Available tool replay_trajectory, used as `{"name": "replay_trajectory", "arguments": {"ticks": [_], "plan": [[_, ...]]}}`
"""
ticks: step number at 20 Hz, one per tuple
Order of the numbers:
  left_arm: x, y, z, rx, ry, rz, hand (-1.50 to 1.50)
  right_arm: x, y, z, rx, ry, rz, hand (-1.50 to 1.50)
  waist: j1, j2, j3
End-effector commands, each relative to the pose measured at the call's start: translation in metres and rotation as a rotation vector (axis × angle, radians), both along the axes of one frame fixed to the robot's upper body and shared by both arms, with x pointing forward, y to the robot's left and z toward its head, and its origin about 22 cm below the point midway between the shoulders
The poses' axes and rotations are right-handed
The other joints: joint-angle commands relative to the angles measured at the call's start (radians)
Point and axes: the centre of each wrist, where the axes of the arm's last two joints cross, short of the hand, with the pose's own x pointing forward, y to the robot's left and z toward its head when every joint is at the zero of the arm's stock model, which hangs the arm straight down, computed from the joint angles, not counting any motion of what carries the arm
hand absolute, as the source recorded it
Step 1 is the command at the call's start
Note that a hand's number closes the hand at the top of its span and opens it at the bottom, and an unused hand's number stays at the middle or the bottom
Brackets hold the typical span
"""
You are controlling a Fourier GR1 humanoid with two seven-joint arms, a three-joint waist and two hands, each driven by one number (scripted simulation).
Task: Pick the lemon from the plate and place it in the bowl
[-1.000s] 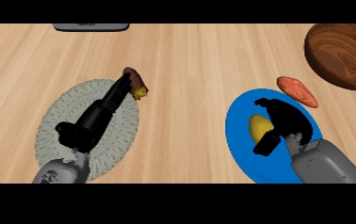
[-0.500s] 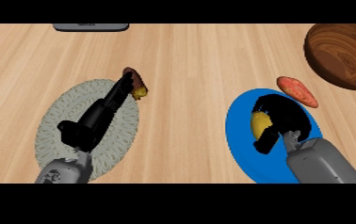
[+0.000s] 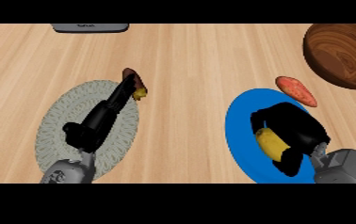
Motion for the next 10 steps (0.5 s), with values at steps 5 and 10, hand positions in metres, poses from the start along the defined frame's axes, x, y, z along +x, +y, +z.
{"name": "replay_trajectory", "arguments": {"ticks": [5,10], "plan": [[-0.01,0.008,-0.006,-0.002,0.011,0.045,0.0,-0.002,-0.095,0.059,0.027,-0.338,0.324,1.5,-0.037,-0.002,0.002],[-0.006,0.015,-0.003,-0.007,-0.005,0.038,0.0,0.004,-0.145,0.078,0.387,-0.509,0.244,1.5,-0.035,0.002,-0.001]]}}
